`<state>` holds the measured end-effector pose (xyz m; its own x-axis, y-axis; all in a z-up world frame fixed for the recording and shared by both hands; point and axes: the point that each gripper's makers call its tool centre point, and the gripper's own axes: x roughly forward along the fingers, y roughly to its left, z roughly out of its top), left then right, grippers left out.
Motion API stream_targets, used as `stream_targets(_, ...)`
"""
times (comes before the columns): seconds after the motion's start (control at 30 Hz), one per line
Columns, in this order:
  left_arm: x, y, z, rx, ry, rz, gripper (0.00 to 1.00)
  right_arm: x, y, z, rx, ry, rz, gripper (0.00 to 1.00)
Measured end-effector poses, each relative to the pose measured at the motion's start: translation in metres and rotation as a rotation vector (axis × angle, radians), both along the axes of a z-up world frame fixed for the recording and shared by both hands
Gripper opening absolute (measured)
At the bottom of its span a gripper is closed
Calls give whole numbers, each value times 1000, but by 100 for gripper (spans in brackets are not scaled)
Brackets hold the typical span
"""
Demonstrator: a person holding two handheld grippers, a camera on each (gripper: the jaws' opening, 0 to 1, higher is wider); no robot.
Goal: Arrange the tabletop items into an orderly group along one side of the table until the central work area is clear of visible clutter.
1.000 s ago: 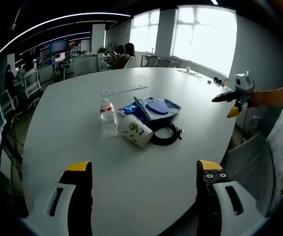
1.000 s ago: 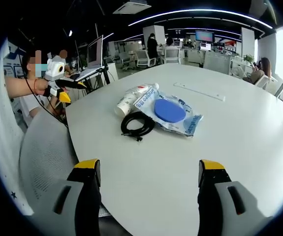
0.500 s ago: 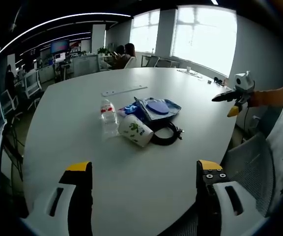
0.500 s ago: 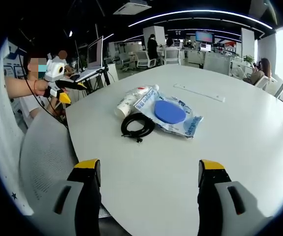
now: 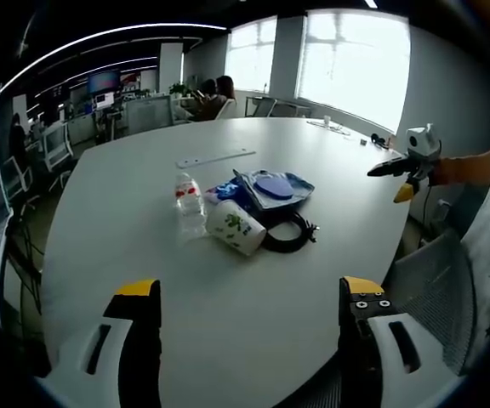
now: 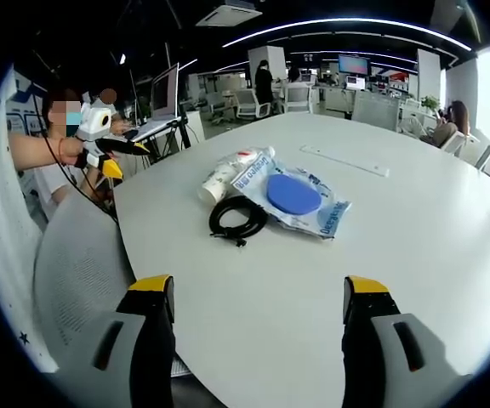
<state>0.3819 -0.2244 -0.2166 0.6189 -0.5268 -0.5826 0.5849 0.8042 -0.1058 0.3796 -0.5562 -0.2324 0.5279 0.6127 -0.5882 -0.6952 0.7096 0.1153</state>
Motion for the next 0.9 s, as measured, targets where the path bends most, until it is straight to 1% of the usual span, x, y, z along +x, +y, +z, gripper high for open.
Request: stream_targets(0.9,0,-1,-1,-1,-2,5,87,0,0,-2,6,2,-4,81)
